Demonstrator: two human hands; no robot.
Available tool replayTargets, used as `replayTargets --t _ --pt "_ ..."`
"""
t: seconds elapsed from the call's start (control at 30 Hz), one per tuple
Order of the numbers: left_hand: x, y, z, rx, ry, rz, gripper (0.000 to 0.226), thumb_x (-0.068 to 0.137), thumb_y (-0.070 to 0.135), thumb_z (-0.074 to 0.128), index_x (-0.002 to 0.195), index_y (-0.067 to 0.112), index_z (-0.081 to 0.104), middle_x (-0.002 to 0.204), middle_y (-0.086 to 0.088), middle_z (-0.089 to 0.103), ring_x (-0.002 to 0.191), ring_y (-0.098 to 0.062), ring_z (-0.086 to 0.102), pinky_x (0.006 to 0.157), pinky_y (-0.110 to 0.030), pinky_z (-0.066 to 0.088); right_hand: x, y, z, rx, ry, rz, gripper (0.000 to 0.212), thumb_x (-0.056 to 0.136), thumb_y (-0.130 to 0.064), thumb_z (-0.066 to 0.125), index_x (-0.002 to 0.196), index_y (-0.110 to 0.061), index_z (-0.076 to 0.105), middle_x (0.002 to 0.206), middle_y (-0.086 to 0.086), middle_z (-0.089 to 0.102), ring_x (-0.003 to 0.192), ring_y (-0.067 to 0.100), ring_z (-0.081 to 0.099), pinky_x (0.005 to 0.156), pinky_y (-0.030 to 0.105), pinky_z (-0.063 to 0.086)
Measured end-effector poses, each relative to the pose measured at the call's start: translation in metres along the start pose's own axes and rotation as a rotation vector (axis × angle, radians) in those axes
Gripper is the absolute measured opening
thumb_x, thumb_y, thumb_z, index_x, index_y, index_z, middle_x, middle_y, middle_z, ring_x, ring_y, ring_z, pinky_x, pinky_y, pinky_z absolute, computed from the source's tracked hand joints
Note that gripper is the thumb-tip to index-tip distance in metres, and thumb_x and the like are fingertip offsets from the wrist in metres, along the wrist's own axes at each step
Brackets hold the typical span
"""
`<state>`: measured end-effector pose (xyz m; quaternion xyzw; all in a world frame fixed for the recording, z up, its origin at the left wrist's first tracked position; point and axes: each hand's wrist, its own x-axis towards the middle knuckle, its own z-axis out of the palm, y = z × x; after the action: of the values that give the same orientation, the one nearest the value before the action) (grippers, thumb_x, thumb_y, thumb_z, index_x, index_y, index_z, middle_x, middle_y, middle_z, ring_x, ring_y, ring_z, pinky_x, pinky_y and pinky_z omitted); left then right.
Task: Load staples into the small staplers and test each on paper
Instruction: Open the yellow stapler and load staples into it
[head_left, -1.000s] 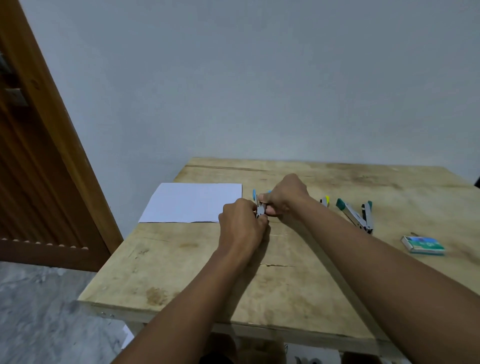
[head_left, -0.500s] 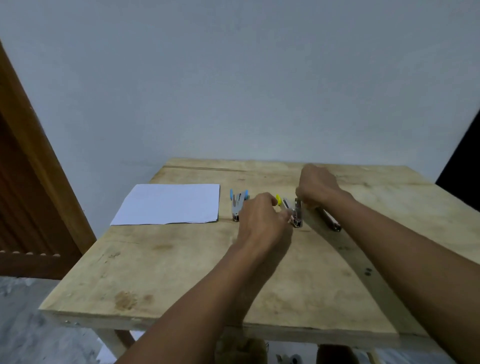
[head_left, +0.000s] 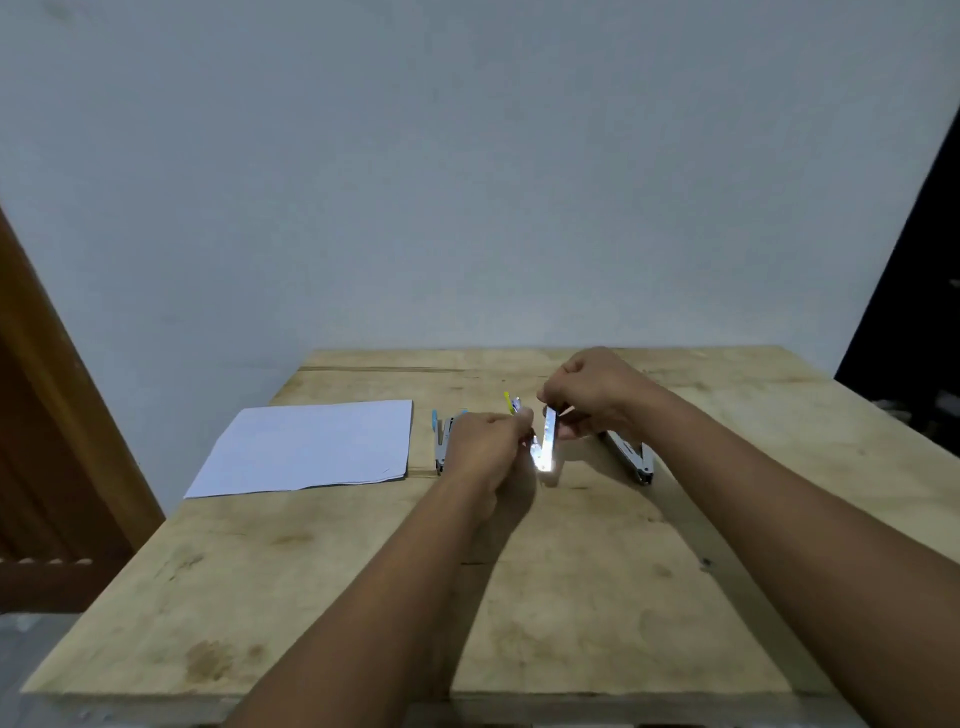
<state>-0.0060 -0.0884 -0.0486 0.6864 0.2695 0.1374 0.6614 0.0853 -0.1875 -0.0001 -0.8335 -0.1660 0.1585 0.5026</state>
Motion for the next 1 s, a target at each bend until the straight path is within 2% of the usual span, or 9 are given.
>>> replayTargets --t 0.07,0.2,0.27,0.33,0.4,0.53,0.67,0.8,1.0 --pt "0.002 0.006 0.000 -0.031 0.008 0.015 0.035 0.088 0.028 0.064 0.059 0.011 0.058 0.056 -0.005 0.052 0.047 -0.016 0.043 0.049 -0.021 0.033 -0.008 -0.003 -0.005 0.023 0.000 -0.023 0.001 0.083 0.002 0.061 0.083 0.001 0.061 0.074 0.017 0.060 0.047 0.024 0.059 0.063 0.037 0.059" --pt "0.006 0.018 0.001 -0.106 0.088 0.027 0.035 0.090 0.017 0.057 0.056 0.007 0.059 0.055 -0.008 0.061 0.054 -0.024 0.054 0.064 -0.032 0.045 -0.020 -0.007 -0.019 0.043 0.026 -0.058 0.006 0.086 0.000 0.060 0.084 0.002 0.064 0.070 0.017 0.062 0.052 0.027 0.062 0.067 0.040 0.059" --pt "0.011 0.022 -0.003 -0.245 0.133 0.002 0.028 0.093 0.011 0.056 0.067 0.002 0.058 0.065 -0.010 0.060 0.055 -0.022 0.054 0.063 -0.031 0.051 -0.029 -0.007 -0.030 0.032 0.007 -0.104 0.006 0.087 0.000 0.062 0.086 0.003 0.067 0.072 0.012 0.061 0.056 0.023 0.063 0.062 0.035 0.060" --pt "0.012 0.028 -0.009 -0.402 0.130 -0.016 0.019 0.096 0.005 0.053 0.077 0.000 0.055 0.075 -0.011 0.057 0.058 -0.020 0.055 0.056 -0.025 0.055 -0.041 -0.006 -0.037 -0.091 -0.063 -0.162 0.006 0.084 -0.002 0.068 0.089 0.000 0.068 0.073 0.008 0.064 0.055 0.016 0.061 0.051 0.025 0.052" --pt "0.009 0.031 -0.012 -0.490 0.082 0.001 0.007 0.096 -0.002 0.050 0.091 0.002 0.052 0.081 -0.012 0.057 0.063 -0.021 0.057 0.053 -0.024 0.057 -0.052 -0.003 -0.037 -0.245 -0.129 -0.226 0.020 0.077 -0.010 0.079 0.094 -0.006 0.068 0.075 0.007 0.067 0.059 0.019 0.059 0.052 0.026 0.048" --pt "0.003 0.031 -0.012 -0.529 -0.005 0.036 0.023 0.095 -0.003 0.050 0.118 0.001 0.052 0.092 -0.014 0.062 0.076 -0.027 0.067 0.061 -0.031 0.062 -0.062 0.002 -0.025 -0.647 -0.104 -0.408 0.053 0.073 -0.020 0.082 0.117 -0.022 0.054 0.088 0.001 0.069 0.068 0.016 0.061 0.063 0.031 0.050" --pt "0.003 0.033 -0.017 -0.538 -0.035 0.008 0.018 0.096 0.000 0.049 0.108 -0.005 0.062 0.083 -0.013 0.064 0.068 -0.023 0.066 0.063 -0.032 0.062 -0.066 0.008 -0.019 -0.747 -0.105 -0.446 0.077 0.073 -0.026 0.081 0.134 -0.035 0.035 0.081 -0.002 0.066 0.075 0.019 0.063 0.065 0.032 0.048" --pt "0.004 0.031 -0.021 -0.481 -0.062 -0.014 0.011 0.091 -0.001 0.056 0.089 -0.003 0.067 0.080 -0.015 0.068 0.065 -0.022 0.067 0.066 -0.032 0.062 -0.069 0.008 -0.014 -0.775 -0.144 -0.466 0.091 0.070 -0.021 0.080 0.138 -0.043 0.024 0.080 0.006 0.068 0.075 0.024 0.065 0.073 0.039 0.055" --pt "0.001 0.033 -0.025 -0.477 -0.120 -0.013 0.011 0.090 -0.002 0.056 0.086 -0.006 0.066 0.073 -0.015 0.071 0.065 -0.022 0.068 0.061 -0.031 0.062 -0.071 0.000 -0.012 -0.795 -0.207 -0.426 0.098 0.067 -0.018 0.082 0.138 -0.046 0.022 0.080 0.007 0.067 0.070 0.023 0.064 0.067 0.041 0.056"
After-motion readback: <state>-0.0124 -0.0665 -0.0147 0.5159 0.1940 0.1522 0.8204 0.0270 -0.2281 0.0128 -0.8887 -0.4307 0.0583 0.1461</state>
